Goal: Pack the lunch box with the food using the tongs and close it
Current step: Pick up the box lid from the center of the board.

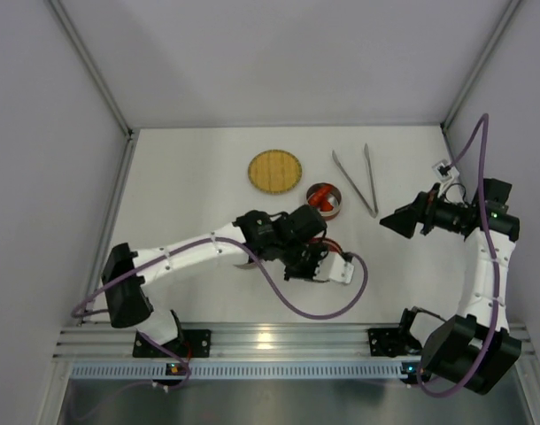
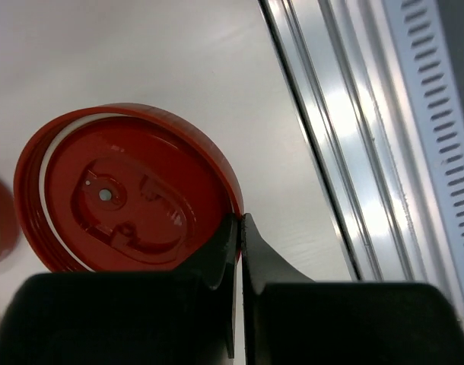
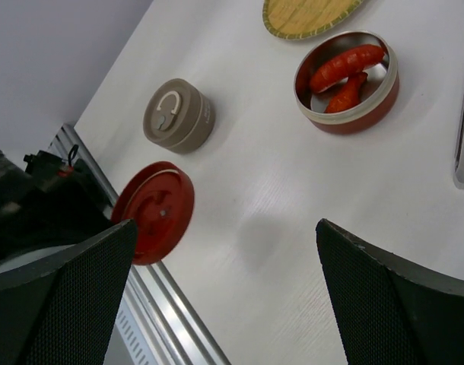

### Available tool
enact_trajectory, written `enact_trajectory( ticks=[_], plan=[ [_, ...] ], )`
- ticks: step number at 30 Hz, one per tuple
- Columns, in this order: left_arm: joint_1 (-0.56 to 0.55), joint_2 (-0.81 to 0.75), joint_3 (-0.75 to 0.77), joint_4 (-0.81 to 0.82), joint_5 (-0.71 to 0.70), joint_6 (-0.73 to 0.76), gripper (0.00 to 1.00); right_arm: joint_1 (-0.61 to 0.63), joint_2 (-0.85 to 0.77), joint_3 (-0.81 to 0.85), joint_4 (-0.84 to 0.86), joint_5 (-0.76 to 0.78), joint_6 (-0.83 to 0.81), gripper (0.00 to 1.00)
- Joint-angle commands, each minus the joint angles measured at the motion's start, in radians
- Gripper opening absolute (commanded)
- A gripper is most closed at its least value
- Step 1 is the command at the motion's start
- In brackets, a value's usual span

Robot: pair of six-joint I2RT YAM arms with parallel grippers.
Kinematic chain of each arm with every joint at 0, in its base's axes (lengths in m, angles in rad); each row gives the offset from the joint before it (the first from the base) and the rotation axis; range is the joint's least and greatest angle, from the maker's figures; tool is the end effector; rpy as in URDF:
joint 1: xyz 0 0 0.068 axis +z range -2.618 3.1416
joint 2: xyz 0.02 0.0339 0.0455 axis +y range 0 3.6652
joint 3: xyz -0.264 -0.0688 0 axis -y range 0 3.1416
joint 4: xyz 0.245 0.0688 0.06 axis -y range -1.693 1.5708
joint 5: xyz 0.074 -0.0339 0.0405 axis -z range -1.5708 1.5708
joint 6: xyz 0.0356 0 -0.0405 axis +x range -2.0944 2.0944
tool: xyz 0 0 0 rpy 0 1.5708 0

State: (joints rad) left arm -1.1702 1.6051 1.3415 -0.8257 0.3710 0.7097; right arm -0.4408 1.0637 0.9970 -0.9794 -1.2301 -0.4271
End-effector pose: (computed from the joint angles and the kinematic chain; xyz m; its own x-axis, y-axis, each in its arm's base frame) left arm 0.1171 -0.3097 0.2764 0.3397 0.7552 -0.5607 0.9259 -0.3734 0.0580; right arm 0.1801 -0.0479 0.3135 -0.5946 0.1275 -0.7939 -0.5831 0.6114 0.5349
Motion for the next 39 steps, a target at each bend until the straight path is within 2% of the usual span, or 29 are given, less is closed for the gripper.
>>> enact_trajectory(
  ticks=[1, 3, 5, 6, 9, 10, 11, 12, 17, 20, 22, 24, 26, 30, 31, 34, 37, 39],
  plan=[
    [0.082, -0.1, 0.219, -0.138, 0.12, -0.11, 0.0, -0.001, -0.027, 0.037, 0.139, -0.078, 0.063, 0.99],
    [0.183, -0.143, 0.255, -0.136, 0.273, -0.131, 0.0, -0.001, -0.022, 0.025, 0.183, -0.161, 0.086, 0.97],
    [0.262, -0.192, 0.225, -0.081, 0.406, -0.169, 0.0, 0.007, -0.018, 0.002, 0.246, -0.227, 0.11, 0.94],
    [0.273, -0.215, 0.208, -0.055, 0.425, -0.18, 0.0, 0.01, -0.01, 0.0, 0.245, -0.283, 0.094, 0.93],
    [0.279, -0.28, 0.173, 0.01, 0.436, -0.207, 0.0, 0.017, 0.041, 0.054, -0.035, -0.37, -0.221, 0.92],
    [0.279, -0.29, 0.171, 0.019, 0.433, -0.211, 0.0, 0.027, 0.067, 0.104, -0.168, -0.377, -0.475, 0.91],
    [0.279, -0.293, 0.174, 0.022, 0.431, -0.217, 0.0, 0.04, 0.093, 0.129, -0.411, -0.379, -0.592, 0.9],
    [0.279, -0.294, 0.177, 0.022, 0.428, -0.22, 0.0, 0.063, 0.149, 0.15, -0.517, -0.379, -0.721, 0.89],
    [0.279, -0.301, 0.176, 0.048, 0.421, -0.242, 0.0, 0.239, 0.173, 0.147, -0.527, -0.378, -0.852, 0.85],
    [0.28, -0.316, 0.162, 0.089, 0.387, -0.307, 0.0, 0.274, 0.166, 0.141, -0.528, -0.378, -0.904, 0.84],
    [0.291, -0.336, 0.133, 0.181, 0.361, -0.364, 0.0, 0.271, 0.173, 0.158, -0.528, -0.376, -0.921, 0.82],
    [0.306, -0.341, 0.12, 0.256, 0.356, -0.447, 0.0, 0.26, 0.194, 0.189, -0.528, -0.374, -0.903, 0.81],
    [0.319, -0.333, 0.125, 0.275, 0.358, -0.481, 0.0, 0.231, 0.22, 0.265, -0.527, -0.376, -0.805, 0.82],
    [0.333, -0.318, 0.139, 0.283, 0.359, -0.489, 0.0, 0.188, 0.266, 0.382, -0.528, -0.374, -0.666, 0.82],
    [0.336, -0.318, 0.137, 0.287, 0.359, -0.49, 0.0, 0.176, 0.278, 0.443, -0.528, -0.374, -0.583, 0.82],
    [0.337, -0.318, 0.136, 0.287, 0.355, -0.497, 0.0, 0.13, 0.329, 0.555, -0.53, -0.374, -0.439, 0.87],
    [0.34, -0.323, 0.133, 0.29, 0.335, -0.5, 0.0, 0.061, 0.38, 0.65, -0.528, -0.374, -0.281, 0.99],
    [0.348, -0.324, 0.133, 0.29, 0.327, -0.501, 0.0, 0.015, 0.412, 0.695, -0.528, -0.374, -0.21, 0.99]
  ],
)
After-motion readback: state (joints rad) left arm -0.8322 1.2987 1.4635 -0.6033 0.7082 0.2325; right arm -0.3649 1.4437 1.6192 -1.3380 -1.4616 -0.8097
